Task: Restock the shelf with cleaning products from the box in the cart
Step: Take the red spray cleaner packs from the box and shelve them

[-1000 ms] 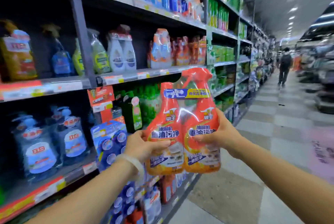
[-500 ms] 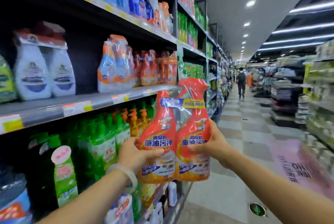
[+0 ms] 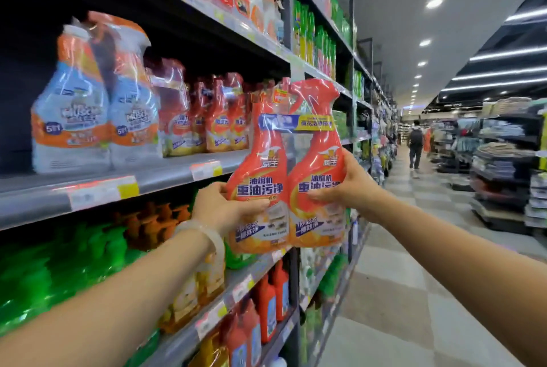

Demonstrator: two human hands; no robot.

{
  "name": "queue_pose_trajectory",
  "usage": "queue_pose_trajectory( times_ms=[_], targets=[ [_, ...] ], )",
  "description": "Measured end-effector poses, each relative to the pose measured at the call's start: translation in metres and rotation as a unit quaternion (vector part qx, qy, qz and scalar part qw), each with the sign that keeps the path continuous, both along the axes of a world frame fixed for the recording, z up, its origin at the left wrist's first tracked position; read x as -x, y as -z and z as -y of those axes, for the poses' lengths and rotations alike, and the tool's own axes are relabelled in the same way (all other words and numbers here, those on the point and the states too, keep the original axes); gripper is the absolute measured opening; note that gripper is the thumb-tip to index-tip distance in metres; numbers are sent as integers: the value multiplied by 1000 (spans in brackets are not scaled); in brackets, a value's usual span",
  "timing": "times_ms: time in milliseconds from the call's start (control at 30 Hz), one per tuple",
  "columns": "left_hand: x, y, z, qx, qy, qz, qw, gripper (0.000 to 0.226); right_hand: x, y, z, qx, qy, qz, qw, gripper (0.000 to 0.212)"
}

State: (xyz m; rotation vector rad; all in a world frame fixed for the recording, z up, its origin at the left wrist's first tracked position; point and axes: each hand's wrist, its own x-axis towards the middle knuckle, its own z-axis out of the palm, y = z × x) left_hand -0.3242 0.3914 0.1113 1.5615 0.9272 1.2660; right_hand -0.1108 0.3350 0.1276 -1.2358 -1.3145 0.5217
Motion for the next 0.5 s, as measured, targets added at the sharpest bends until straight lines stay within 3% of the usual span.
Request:
queue_pose_trajectory(
  times_ms=[133, 233, 400, 500],
  targets=[
    [-38, -32, -67, -20, -29, 28, 999, 38, -41, -41, -82, -22, -27, 28, 999, 84],
    [-55, -60, -111, -64, -74, 21, 995, 45, -57, -70, -140, -65, -35, 27, 997, 86],
    [-70, -107, -175, -151, -119, 0, 981, 45, -73, -112, -226, -154, -73, 33, 985, 61],
    [-73, -124, -213, -194, -160, -23, 968, 36, -78, -127, -277, -187, -90, 32, 978, 70]
  ],
)
